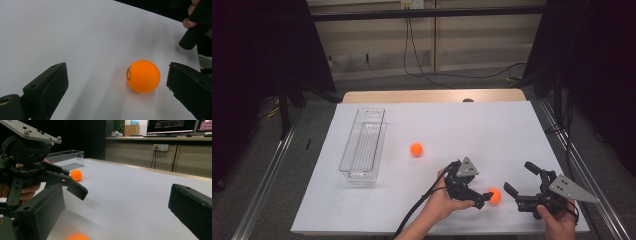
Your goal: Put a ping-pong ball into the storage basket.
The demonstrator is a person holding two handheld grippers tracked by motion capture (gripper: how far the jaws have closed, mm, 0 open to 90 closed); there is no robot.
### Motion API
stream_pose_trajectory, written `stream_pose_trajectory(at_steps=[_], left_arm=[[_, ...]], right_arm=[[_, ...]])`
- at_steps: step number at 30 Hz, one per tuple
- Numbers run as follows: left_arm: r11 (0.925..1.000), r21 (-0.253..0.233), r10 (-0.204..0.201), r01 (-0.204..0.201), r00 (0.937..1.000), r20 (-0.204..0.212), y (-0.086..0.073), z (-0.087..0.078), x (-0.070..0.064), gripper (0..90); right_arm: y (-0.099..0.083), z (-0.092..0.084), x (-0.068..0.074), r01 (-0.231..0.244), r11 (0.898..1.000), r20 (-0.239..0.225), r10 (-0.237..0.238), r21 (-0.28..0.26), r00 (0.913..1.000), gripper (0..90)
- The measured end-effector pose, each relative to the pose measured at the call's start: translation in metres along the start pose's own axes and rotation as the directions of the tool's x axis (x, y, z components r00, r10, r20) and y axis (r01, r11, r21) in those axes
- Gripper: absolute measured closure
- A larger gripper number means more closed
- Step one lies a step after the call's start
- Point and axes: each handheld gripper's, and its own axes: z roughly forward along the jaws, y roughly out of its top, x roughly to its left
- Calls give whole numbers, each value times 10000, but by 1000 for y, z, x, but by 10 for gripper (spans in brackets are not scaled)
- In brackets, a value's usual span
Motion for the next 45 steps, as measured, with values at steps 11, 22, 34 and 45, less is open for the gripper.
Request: stream_pose_trajectory(at_steps=[11, 22, 34, 45], left_arm=[[9997, 221, 67, -71, 9998, 173, -1, 5, -2, 58], [9994, 320, 107, -117, 9995, 309, 0, 9, -3, 101], [9987, 481, 135, -165, 9980, 612, 1, 13, -5, 155], [9971, 734, 140, -222, 9939, 1096, 2, 18, -6, 233]], right_arm=[[0, 0, 0, 16, 10000, -7, -16, 0, 10000, 1], [0, 0, 0, -8, 10000, 3, 8, 7, 10000, 1], [0, 0, 0, -26, 10000, 9, 26, -1, 10000, 1], [0, 0, 0, -13, 10000, 21, 13, -3, 10000, 2]])
